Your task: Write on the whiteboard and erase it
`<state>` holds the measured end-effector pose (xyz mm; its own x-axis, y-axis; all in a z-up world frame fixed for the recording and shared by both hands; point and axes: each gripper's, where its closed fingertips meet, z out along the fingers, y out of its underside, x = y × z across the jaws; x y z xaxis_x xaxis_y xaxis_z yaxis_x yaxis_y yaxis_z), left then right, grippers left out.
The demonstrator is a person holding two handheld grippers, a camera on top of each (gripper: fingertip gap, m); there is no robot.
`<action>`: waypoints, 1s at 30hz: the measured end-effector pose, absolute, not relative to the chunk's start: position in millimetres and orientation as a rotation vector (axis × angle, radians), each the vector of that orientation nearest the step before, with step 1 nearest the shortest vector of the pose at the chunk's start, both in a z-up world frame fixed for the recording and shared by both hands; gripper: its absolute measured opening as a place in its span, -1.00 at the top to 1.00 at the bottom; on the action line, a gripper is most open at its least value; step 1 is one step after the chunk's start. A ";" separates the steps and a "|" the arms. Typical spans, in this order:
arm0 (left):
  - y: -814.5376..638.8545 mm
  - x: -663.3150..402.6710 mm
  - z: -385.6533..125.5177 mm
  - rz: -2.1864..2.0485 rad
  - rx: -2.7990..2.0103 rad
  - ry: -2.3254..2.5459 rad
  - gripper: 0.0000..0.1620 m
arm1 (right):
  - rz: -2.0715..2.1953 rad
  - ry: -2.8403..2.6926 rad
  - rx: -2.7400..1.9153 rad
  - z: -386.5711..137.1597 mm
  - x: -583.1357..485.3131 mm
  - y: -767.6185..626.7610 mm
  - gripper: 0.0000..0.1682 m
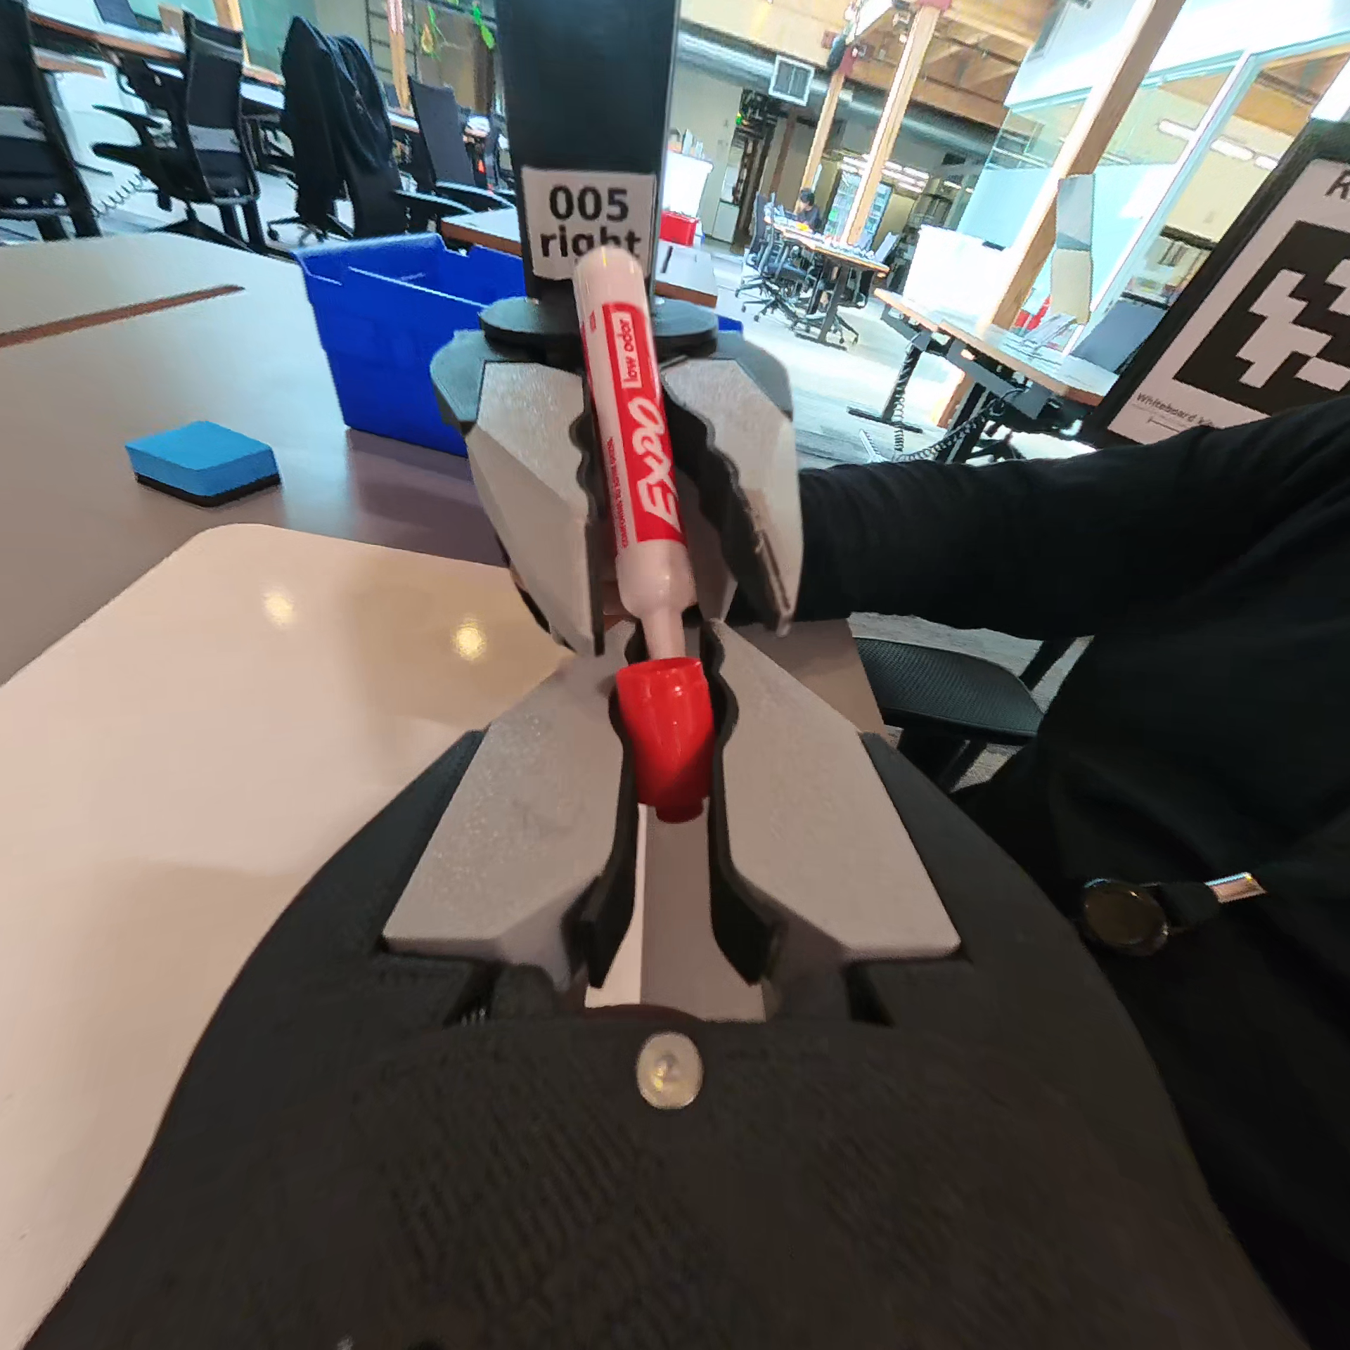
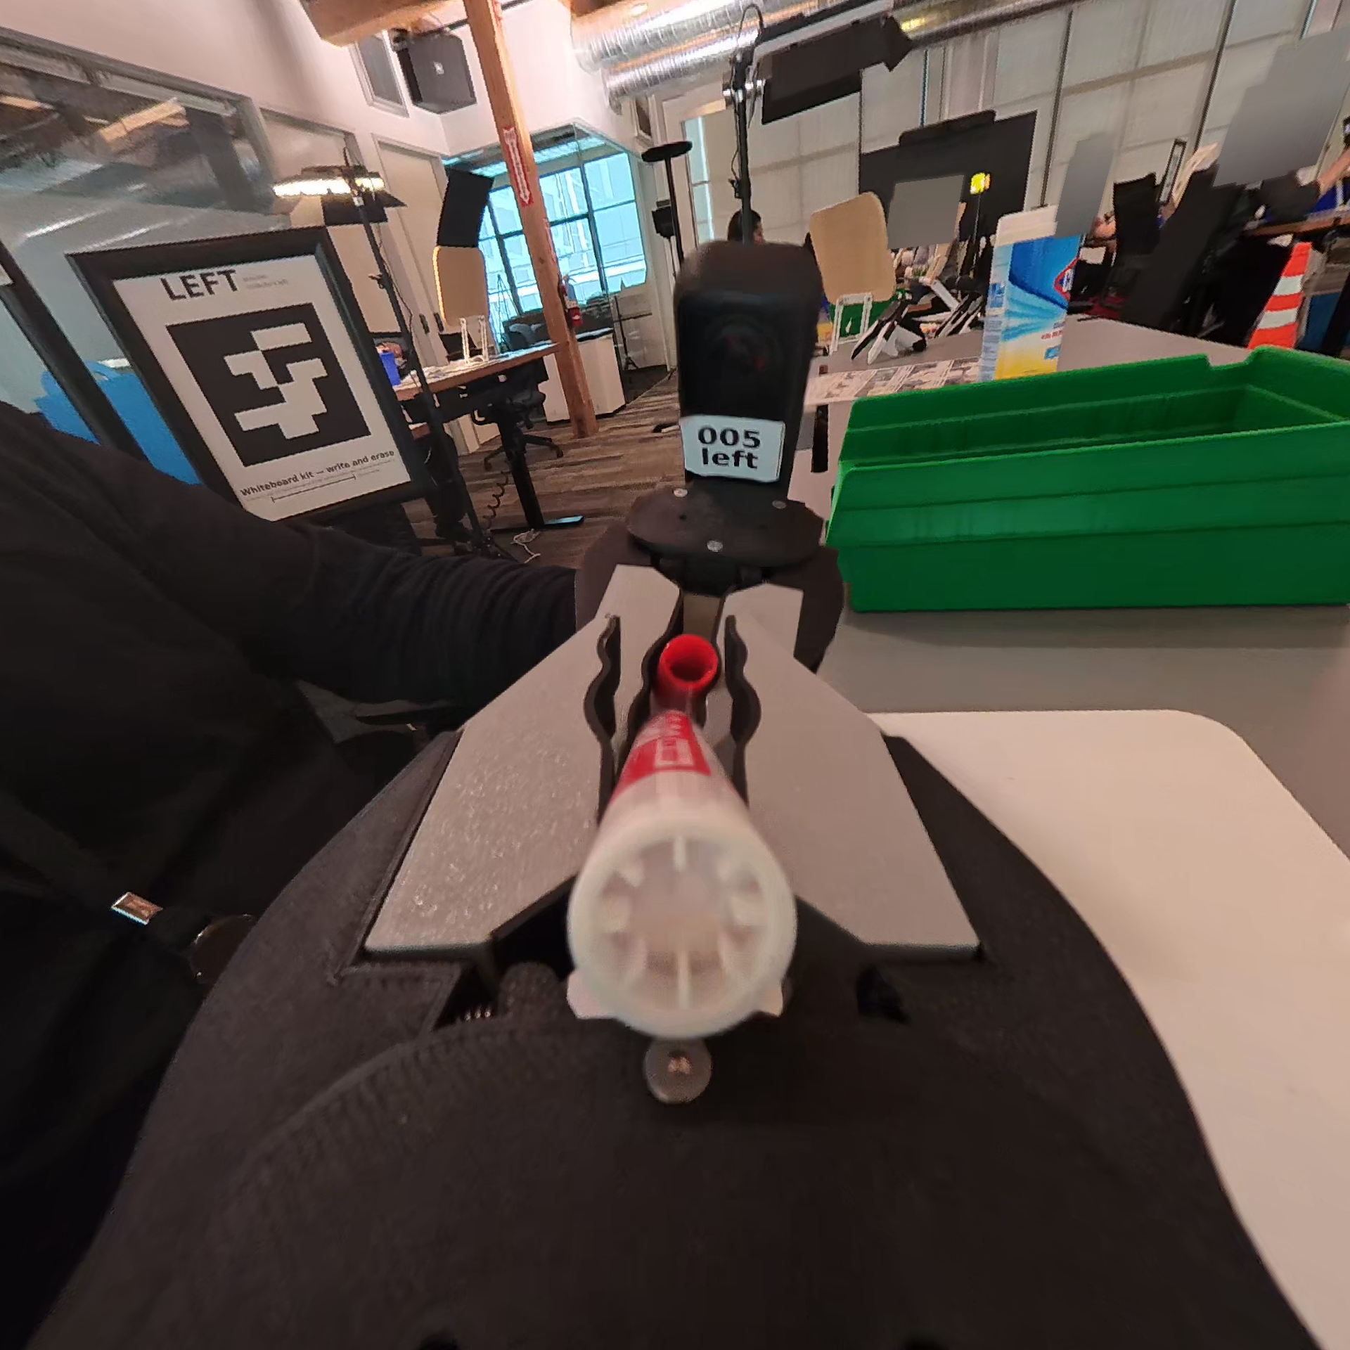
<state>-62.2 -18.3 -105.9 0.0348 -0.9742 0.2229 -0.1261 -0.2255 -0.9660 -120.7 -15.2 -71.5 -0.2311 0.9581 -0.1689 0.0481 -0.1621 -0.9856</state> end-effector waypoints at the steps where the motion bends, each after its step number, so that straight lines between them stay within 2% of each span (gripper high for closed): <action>1: -17.7 -63.7 -103.9 -1.293 -1.477 1.166 0.86 | 1.499 -1.324 -1.252 -73.5 -120.6 -14.2 0.69; 7: -18.9 -63.7 -105.3 -1.292 -1.481 1.170 0.85 | 1.549 -1.333 -1.325 -80.0 -119.7 -13.8 0.68; 15: -14.0 -63.2 -106.6 -1.243 -1.480 1.149 0.85 | 1.607 -1.321 -1.338 -79.5 -121.9 -17.5 0.57; 18: -15.9 -62.0 -107.8 -1.228 -1.475 1.167 0.85 | 1.588 -1.338 -1.335 -80.0 -122.1 -19.6 0.69; 30: -13.5 -64.4 -104.7 -1.206 -1.462 1.155 0.86 | 1.545 -1.333 -1.342 -79.5 -118.0 -14.4 0.69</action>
<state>-64.4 -13.5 -104.7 0.0922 -0.9829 0.1593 -0.1168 -0.1695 -0.9786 -118.0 -14.4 -79.5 -0.2325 0.9366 -0.2622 0.1225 -0.2392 -0.9632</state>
